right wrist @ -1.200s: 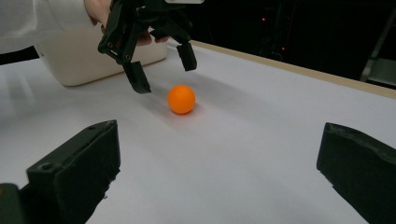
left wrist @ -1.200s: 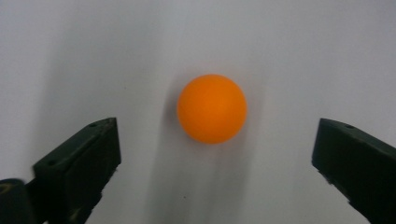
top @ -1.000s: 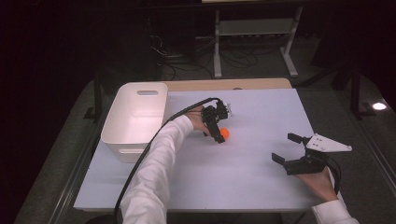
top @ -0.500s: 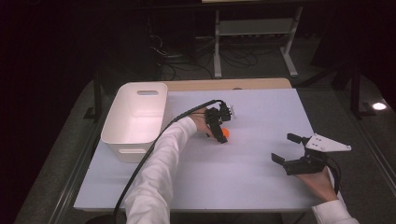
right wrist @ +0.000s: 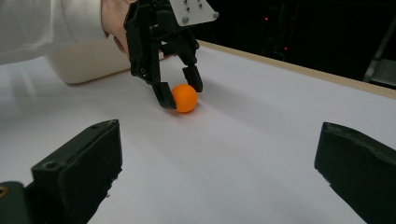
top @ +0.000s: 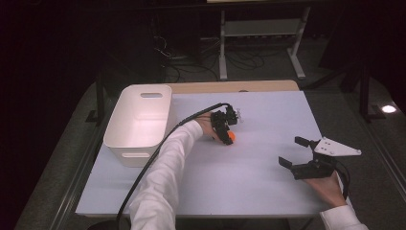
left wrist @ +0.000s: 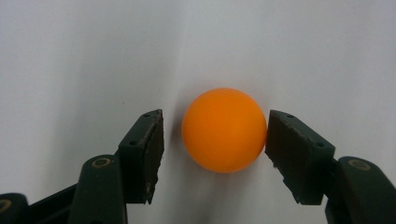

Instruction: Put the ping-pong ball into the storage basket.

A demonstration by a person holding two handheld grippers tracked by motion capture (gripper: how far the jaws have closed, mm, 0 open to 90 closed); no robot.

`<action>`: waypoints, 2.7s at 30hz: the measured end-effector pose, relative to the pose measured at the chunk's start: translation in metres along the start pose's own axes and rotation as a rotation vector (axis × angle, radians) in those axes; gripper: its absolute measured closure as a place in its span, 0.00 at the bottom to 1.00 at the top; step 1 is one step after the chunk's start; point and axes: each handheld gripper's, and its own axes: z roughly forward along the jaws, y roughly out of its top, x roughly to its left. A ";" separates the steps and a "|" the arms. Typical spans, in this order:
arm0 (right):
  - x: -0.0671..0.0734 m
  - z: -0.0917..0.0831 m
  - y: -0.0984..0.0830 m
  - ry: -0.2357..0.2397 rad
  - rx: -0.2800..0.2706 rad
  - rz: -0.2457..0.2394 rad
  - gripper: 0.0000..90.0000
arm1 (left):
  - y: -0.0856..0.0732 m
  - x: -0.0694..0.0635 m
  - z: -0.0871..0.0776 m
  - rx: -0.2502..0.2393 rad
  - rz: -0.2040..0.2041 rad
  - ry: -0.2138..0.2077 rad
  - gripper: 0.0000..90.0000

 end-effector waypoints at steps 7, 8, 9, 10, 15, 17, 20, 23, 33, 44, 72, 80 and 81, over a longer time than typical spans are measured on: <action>0.000 0.001 -0.001 0.003 0.010 0.002 0.00 | 0.000 0.001 0.005 0.007 0.006 -0.003 0.49; 0.000 0.001 -0.001 0.003 0.008 0.003 0.00 | 0.001 0.000 0.005 0.004 0.007 -0.002 0.51; 0.000 0.001 -0.001 0.002 0.007 0.001 0.00 | 0.001 0.000 0.005 -0.003 0.003 -0.001 0.53; 0.000 0.001 -0.001 0.002 0.006 0.000 0.00 | 0.002 0.000 0.005 -0.008 0.004 0.001 0.54; -0.001 0.001 -0.001 0.005 0.006 0.006 0.00 | 0.002 0.000 0.004 -0.002 0.017 0.011 0.56; -0.001 0.002 -0.001 0.008 0.006 0.001 0.00 | 0.002 -0.001 0.004 -0.003 0.016 0.011 0.56; 0.000 0.002 -0.001 -0.009 0.006 0.005 0.00 | 0.003 -0.001 0.004 -0.005 0.020 0.013 0.56; -0.001 0.002 -0.001 -0.009 0.008 0.013 0.00 | 0.003 -0.001 0.002 -0.014 0.015 0.019 0.56; -0.001 0.001 -0.001 -0.014 0.004 0.022 0.00 | 0.002 0.000 -0.013 -0.039 -0.009 0.028 0.56; -0.002 0.001 -0.002 -0.013 0.008 0.018 0.00 | 0.003 -0.002 -0.030 -0.062 -0.035 0.025 0.56; -0.003 0.002 -0.002 -0.014 0.016 0.021 0.00 | -0.001 -0.018 -0.087 -0.142 -0.042 0.076 0.56; -0.002 0.002 -0.002 -0.014 0.016 0.024 0.00 | -0.004 -0.021 -0.101 -0.167 -0.048 0.093 0.56; -0.002 0.002 -0.002 -0.014 0.016 0.028 0.00 | -0.005 -0.020 -0.103 -0.170 -0.050 0.090 0.56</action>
